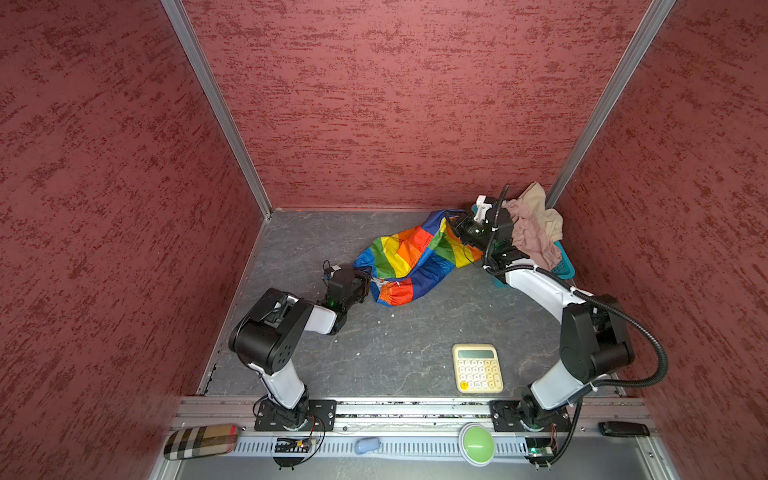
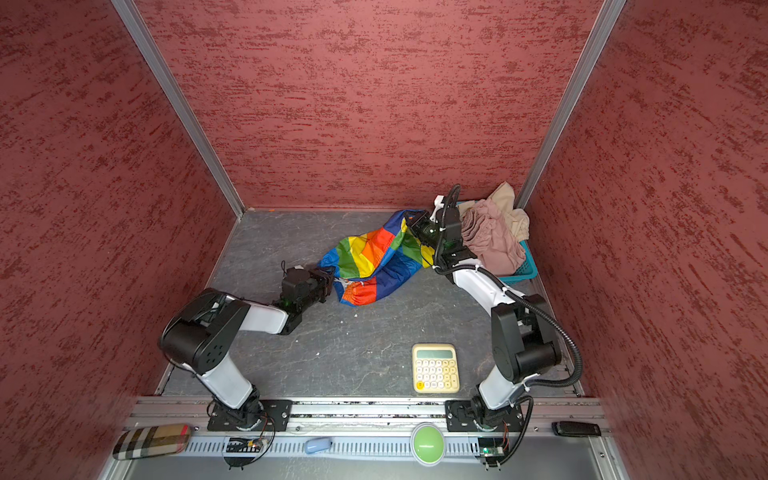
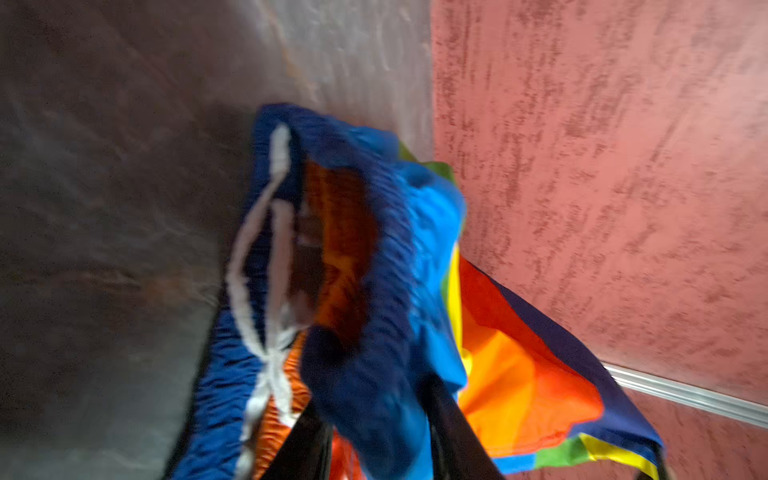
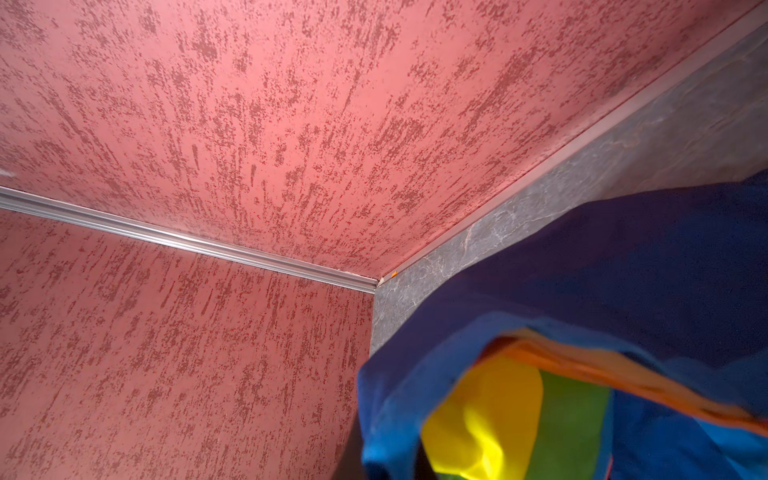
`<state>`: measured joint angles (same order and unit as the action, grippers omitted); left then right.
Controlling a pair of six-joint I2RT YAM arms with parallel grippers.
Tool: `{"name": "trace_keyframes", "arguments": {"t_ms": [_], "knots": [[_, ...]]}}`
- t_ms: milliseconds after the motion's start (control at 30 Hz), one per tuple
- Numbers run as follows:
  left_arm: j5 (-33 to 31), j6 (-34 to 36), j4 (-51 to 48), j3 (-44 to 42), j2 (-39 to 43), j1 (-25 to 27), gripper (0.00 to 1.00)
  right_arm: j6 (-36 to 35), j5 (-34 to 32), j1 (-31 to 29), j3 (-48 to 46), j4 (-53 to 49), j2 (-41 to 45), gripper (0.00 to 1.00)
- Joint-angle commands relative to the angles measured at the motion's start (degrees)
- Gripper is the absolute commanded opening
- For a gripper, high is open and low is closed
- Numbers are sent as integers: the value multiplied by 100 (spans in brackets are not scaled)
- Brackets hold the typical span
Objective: Fold and stack the shorts
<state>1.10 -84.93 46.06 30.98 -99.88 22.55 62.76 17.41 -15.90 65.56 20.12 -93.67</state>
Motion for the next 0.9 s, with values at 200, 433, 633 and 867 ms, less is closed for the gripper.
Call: {"name": "trace_keyframes", "arguments": {"t_ms": [200, 433, 633, 867], "knots": [[165, 329, 220, 217, -47, -238, 40, -51, 62, 26, 106, 93, 24, 0], [245, 544, 227, 418, -229, -267, 51, 23, 132, 30, 194, 194, -33, 0], [239, 670, 166, 682, -384, -259, 35, 11, 124, 26, 212, 124, 6, 0], [247, 820, 18, 555, -100, -352, 18, -132, 63, 28, 253, -79, 100, 0]]}}
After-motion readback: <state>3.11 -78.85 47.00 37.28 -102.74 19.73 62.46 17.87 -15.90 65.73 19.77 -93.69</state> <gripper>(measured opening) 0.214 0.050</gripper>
